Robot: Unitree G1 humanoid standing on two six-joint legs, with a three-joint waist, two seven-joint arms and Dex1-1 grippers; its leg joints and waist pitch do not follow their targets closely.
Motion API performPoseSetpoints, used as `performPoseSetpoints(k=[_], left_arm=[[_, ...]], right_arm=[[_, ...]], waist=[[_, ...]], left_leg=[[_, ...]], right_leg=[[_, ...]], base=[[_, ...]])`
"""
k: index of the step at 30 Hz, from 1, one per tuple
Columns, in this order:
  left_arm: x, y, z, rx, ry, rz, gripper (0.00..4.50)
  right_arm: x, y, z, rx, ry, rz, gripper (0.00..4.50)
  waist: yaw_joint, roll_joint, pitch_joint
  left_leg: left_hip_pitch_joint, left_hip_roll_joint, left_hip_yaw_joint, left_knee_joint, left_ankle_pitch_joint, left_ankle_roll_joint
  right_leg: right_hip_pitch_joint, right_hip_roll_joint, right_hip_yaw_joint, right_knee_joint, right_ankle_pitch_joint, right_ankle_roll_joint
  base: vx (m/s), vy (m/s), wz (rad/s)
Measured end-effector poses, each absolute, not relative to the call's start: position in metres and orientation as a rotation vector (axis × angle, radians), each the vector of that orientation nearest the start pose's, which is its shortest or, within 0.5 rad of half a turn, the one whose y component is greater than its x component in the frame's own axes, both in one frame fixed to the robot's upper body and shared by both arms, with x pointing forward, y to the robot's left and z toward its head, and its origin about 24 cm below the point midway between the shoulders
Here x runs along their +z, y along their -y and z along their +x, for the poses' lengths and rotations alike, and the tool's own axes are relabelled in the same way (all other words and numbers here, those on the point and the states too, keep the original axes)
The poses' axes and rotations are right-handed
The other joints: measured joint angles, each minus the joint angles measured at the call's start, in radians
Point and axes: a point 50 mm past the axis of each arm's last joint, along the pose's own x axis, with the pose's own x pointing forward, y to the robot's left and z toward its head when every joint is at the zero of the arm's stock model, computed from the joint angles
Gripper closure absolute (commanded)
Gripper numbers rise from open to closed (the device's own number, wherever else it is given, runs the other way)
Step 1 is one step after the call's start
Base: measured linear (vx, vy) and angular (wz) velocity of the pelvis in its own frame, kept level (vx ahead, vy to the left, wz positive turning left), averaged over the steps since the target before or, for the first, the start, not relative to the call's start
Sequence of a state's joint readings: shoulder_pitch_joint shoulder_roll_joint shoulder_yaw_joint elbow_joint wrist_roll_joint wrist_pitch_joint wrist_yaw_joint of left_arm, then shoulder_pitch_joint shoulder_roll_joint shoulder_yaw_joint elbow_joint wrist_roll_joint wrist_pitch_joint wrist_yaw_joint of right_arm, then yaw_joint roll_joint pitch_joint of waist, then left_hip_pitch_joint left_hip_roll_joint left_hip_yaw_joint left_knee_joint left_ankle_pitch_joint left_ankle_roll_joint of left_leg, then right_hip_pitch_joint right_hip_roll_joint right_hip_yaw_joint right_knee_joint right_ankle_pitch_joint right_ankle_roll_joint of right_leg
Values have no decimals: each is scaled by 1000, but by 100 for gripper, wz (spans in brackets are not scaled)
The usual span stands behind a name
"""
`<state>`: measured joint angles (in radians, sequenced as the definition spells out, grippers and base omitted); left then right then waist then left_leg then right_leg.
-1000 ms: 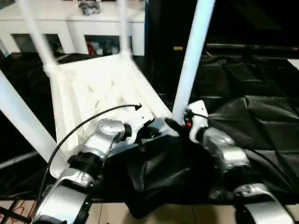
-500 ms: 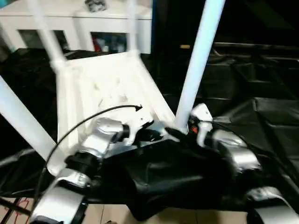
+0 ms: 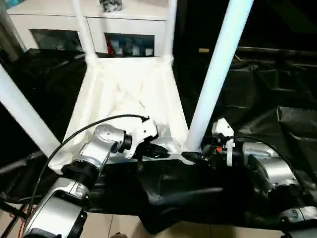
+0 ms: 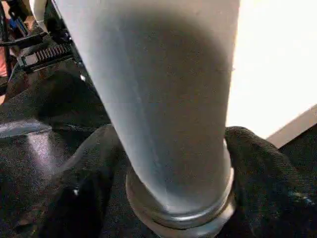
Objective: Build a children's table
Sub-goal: Rotate leg to tighten
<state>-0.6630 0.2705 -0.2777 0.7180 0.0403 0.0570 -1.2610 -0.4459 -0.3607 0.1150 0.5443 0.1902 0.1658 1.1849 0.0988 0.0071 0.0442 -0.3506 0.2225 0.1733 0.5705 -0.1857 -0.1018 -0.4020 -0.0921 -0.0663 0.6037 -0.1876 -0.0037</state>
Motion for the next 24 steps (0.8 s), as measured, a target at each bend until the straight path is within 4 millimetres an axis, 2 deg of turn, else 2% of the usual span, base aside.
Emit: performPoseSetpoints(k=[5, 10, 15, 21, 23, 24], left_arm=[[49, -107, 321, -1434, -437, 344, 450], [48, -107, 322, -1410, -439, 340, 450], [46, -105, 328, -1285, -428, 342, 450], [44, -94, 336, -1121, -414, 329, 450], [44, -88, 337, -1092, -407, 322, 450], [43, -86, 337, -1089, -407, 320, 450]], right_arm=[[38, 161, 301, 1181, -390, -11, 173], [36, 159, 302, 1142, -380, 8, 188], [29, 148, 314, 956, -337, 45, 190], [26, 123, 336, 668, -321, 55, 191], [26, 117, 340, 604, -314, 36, 191], [26, 116, 341, 593, -311, 33, 156]], waist=[[1, 0, 0], [-1, 0, 0], [-22, 0, 0], [-66, -1, 0], [-68, 0, -2], [-67, 0, -2]], left_leg=[[0, 0, 0, 0, 0, 0], [0, 0, 0, 0, 0, 0], [3, 0, 0, 1, 0, 0], [4, 0, -1, 1, 0, 0], [4, -1, -2, 1, 0, -1], [4, -1, -2, 1, 0, -1]], right_leg=[[0, 0, 0, 0, 0, 0], [2, 0, 0, 1, 0, 0], [2, 0, 1, 2, 1, -1], [1, 1, 0, 3, 0, 2], [1, 1, 0, 2, 0, 2], [1, 1, 0, 2, 0, 2]], base=[[0, 0, 0], [0, 0, 0], [0, 0, 0], [0, 0, 0], [0, 0, 0], [0, 0, 0]])
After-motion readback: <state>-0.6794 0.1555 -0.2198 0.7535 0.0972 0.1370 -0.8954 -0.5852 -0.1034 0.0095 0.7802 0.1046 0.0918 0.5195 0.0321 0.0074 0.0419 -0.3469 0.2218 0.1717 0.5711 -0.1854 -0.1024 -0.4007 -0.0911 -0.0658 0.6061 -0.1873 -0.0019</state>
